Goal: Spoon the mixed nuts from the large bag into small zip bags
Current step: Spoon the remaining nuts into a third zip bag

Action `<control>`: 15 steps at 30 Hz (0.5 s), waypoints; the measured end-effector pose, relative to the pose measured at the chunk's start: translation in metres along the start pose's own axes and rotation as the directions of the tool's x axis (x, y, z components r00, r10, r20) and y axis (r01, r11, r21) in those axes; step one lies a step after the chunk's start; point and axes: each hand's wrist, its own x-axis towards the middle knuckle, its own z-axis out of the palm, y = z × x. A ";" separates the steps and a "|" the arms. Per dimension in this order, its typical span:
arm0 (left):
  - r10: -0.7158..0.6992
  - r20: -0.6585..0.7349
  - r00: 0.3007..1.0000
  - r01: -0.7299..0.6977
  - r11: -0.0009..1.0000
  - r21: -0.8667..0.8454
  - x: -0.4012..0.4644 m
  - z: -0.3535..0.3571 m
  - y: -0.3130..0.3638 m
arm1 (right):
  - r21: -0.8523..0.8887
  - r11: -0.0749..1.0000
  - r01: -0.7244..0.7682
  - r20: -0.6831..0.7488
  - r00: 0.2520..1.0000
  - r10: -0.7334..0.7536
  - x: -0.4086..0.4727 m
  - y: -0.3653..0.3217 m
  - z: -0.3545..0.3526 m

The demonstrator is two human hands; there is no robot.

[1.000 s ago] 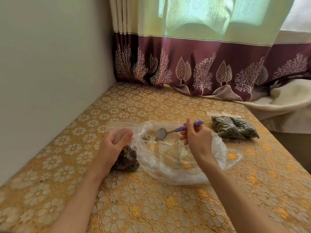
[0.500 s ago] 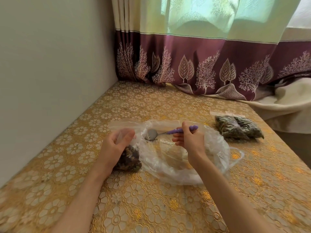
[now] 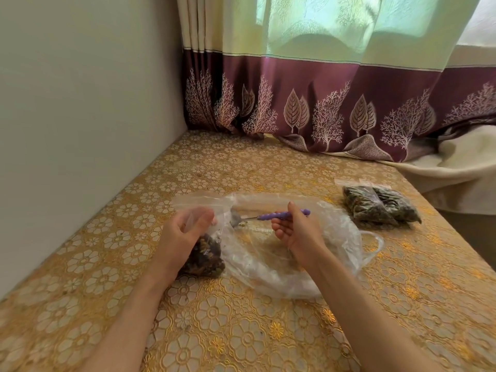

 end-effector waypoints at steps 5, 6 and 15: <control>0.000 -0.016 1.000 0.000 1.000 0.012 0.000 0.000 -0.001 | 0.027 1.000 -0.011 -0.034 0.999 0.012 0.001 0.002 0.003; -0.001 -0.017 1.000 0.001 1.000 0.012 0.000 0.000 -0.001 | 0.048 0.999 -0.020 -0.039 0.999 0.022 0.001 0.002 0.002; 0.004 -0.009 1.000 -0.004 0.999 0.046 -0.002 0.000 0.001 | 0.124 0.992 -0.039 -0.113 0.992 0.053 -0.005 -0.004 -0.005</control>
